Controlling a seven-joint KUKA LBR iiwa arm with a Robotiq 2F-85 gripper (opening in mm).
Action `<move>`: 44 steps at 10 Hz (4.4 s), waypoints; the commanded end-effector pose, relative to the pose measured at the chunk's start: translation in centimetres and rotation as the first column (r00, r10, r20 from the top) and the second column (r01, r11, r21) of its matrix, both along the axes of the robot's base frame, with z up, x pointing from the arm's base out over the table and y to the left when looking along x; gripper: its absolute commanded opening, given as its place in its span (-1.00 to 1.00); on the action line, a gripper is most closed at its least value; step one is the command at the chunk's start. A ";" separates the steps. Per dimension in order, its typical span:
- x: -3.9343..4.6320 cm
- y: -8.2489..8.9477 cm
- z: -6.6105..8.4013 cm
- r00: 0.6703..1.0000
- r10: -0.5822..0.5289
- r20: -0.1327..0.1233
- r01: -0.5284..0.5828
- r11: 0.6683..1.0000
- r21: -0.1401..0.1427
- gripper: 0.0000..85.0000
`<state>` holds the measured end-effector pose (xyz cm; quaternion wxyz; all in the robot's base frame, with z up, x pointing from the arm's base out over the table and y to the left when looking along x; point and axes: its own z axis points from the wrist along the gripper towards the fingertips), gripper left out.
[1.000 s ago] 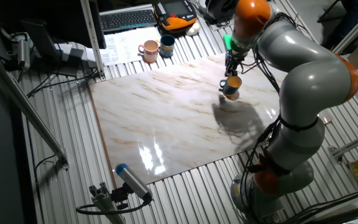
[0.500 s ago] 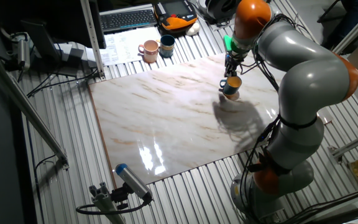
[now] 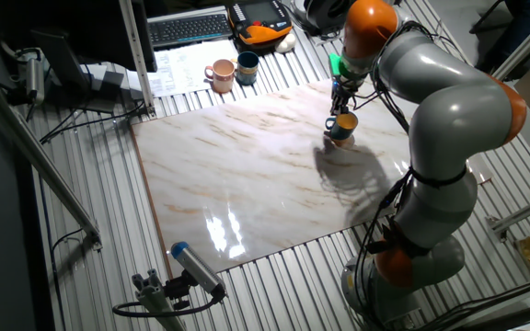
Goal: Pick up the cup
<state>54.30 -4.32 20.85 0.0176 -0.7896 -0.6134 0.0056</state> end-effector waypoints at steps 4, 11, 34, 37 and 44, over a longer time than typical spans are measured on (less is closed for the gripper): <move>0.13 0.0 -0.4 0.999 -0.033 0.012 0.033 0.999 0.018 -0.20; 0.67 -0.4 -0.3 0.999 -0.031 0.020 0.030 0.999 0.024 -0.20; 0.88 -0.1 -1.1 0.999 0.007 0.031 -0.008 1.000 0.019 -1.00; 0.88 -0.1 -1.1 1.000 0.007 0.014 -0.007 1.000 0.011 -1.00; 0.88 -0.1 -1.1 0.998 0.056 -0.005 -0.056 0.998 0.000 -1.00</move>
